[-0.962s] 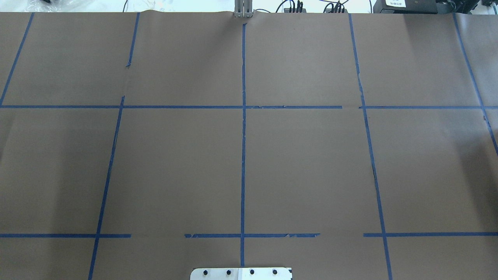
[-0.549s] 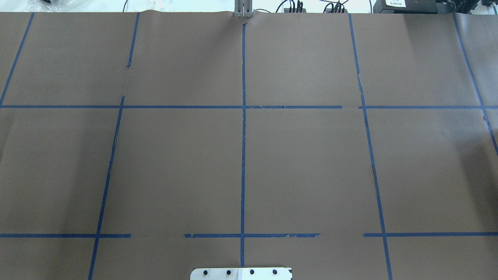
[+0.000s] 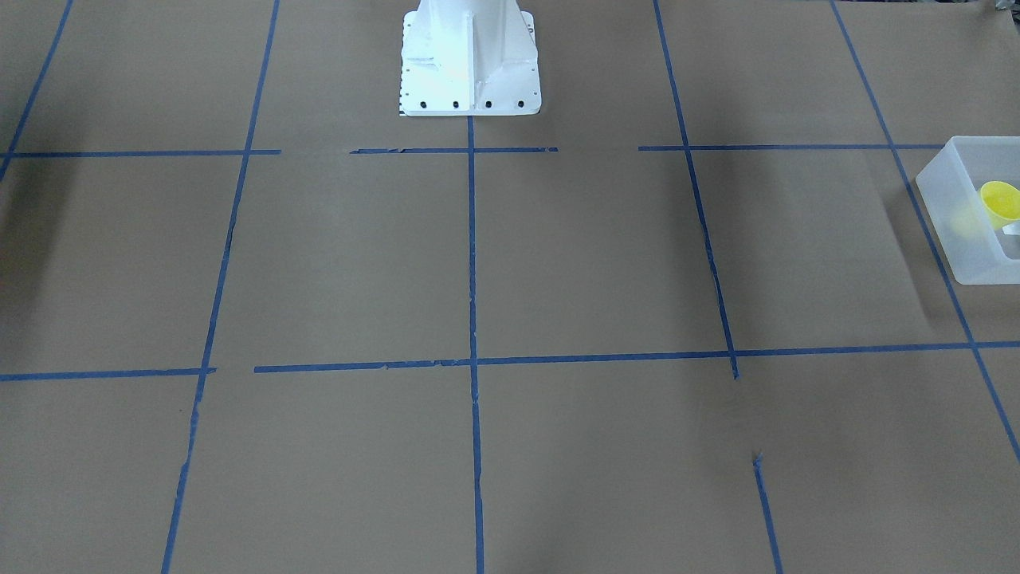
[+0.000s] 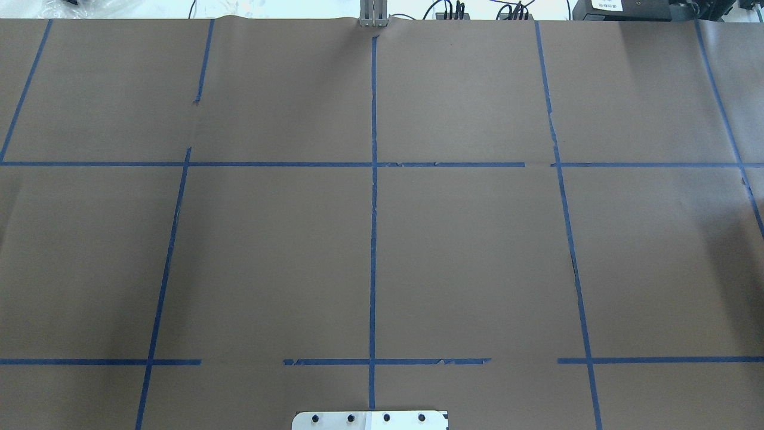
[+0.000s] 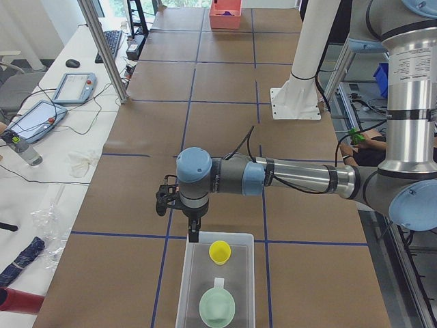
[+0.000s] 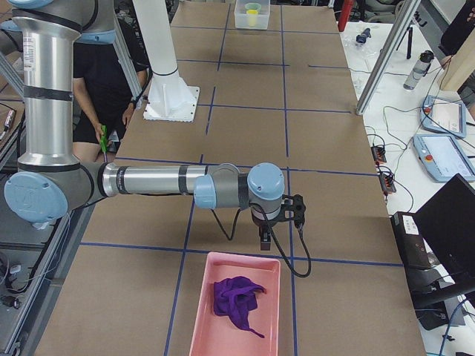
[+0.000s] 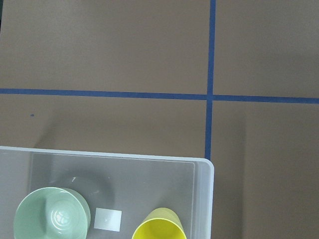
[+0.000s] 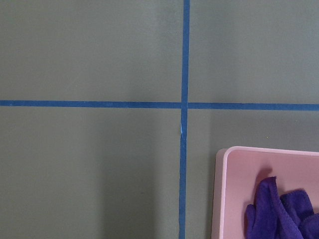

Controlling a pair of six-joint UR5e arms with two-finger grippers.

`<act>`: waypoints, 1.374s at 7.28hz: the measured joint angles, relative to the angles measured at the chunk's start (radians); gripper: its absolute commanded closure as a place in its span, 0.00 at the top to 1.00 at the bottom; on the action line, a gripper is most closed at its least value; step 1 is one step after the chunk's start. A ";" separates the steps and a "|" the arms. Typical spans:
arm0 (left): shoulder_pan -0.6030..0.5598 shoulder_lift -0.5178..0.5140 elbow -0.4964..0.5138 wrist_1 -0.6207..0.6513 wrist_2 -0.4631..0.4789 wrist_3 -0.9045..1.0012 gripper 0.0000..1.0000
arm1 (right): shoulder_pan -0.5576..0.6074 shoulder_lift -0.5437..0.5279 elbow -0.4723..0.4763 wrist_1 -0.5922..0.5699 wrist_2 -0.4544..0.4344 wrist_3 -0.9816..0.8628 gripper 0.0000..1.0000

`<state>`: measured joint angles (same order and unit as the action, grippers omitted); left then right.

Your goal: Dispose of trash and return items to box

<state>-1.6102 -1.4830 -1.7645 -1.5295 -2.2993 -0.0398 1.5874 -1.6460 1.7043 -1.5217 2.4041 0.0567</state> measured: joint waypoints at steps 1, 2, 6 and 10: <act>0.005 0.000 0.001 0.000 0.001 0.000 1.00 | 0.000 0.000 0.000 0.000 0.000 0.000 1.00; 0.009 -0.001 0.004 -0.001 0.001 0.001 1.00 | 0.000 0.000 0.000 0.000 0.000 0.000 1.00; 0.015 -0.030 0.016 -0.002 0.000 0.001 1.00 | 0.000 0.000 0.000 0.000 -0.003 0.000 1.00; 0.014 -0.039 0.029 -0.002 -0.005 0.000 1.00 | 0.000 -0.001 -0.004 -0.001 -0.003 0.000 1.00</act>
<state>-1.5963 -1.5216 -1.7356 -1.5310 -2.3041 -0.0397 1.5877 -1.6474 1.7003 -1.5228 2.4006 0.0566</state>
